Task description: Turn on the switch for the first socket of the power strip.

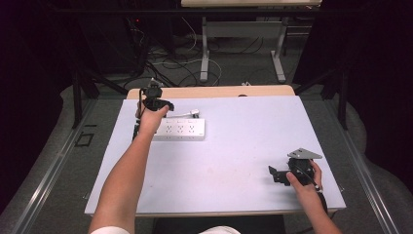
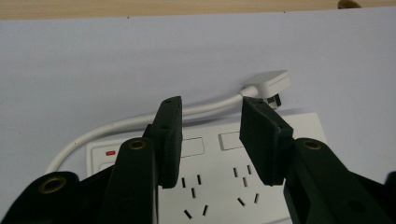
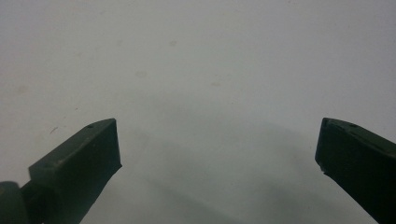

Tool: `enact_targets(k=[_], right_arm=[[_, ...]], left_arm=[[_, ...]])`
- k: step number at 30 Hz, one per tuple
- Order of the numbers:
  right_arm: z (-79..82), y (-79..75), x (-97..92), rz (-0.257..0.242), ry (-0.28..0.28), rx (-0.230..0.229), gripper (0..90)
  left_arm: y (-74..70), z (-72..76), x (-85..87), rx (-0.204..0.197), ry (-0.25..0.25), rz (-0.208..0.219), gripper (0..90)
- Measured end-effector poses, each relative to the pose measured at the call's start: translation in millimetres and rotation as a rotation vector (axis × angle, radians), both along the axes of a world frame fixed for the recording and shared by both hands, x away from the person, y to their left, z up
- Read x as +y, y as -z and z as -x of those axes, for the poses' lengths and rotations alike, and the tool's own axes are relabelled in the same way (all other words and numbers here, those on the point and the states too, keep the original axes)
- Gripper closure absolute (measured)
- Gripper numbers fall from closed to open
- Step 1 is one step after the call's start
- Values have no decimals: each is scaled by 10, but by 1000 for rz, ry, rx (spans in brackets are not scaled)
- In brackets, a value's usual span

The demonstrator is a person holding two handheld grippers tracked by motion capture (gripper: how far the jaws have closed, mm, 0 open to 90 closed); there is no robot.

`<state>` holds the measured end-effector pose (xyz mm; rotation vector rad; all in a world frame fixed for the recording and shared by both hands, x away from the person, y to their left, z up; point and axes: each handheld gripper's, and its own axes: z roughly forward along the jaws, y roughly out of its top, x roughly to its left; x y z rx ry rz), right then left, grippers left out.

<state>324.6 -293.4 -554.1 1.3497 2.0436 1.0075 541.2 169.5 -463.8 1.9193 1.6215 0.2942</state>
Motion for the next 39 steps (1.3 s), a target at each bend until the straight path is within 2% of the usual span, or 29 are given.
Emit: enact_targets(k=[4, 10, 24, 31, 34, 39], right_arm=[[0, -1, -3, 2, -1, 0, 0], [-1, -1, 3, -3, 3, 5, 0], [-2, 6, -2, -4, 0, 8, 0], [-3, 12, 4, -5, -2, 11, 0], [-4, 13, 3, -6, -3, 13, 0], [-6, 18, 5, -6, -5, 14, 0]], left_arm=[[30, -19, -1, 9, -10, 1, 618], [100, -63, 11, 55, -7, -10, 665], [198, -104, -36, 87, -36, -36, 769], [208, -108, -23, 102, -70, -49, 813], [207, -112, -8, 111, -95, -33, 832], [235, -124, 2, 137, -116, -30, 843]])
